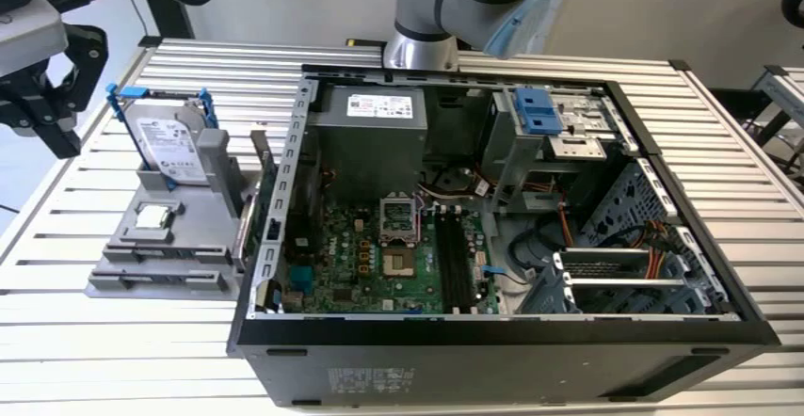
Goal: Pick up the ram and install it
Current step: 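Pick up the ram and move it above insertion slot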
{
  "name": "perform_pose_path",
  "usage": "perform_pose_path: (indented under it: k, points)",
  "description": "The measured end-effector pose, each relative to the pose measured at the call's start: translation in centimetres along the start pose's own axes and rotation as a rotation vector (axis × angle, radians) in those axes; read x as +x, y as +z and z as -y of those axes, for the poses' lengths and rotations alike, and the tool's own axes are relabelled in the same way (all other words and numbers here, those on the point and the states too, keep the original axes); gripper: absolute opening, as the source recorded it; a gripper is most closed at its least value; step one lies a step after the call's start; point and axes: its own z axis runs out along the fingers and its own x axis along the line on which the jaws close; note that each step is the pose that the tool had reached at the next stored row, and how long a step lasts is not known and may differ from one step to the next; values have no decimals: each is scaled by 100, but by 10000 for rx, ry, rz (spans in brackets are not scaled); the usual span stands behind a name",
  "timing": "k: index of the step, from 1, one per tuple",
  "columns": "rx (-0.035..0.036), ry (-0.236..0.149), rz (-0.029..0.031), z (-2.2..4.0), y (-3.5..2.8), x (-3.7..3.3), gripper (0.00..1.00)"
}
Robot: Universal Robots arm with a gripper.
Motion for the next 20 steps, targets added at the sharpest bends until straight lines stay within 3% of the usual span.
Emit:
perform_pose_path:
  k: [20]
  points:
    - [-43,-2238,-109,-11,-17,-5,0]
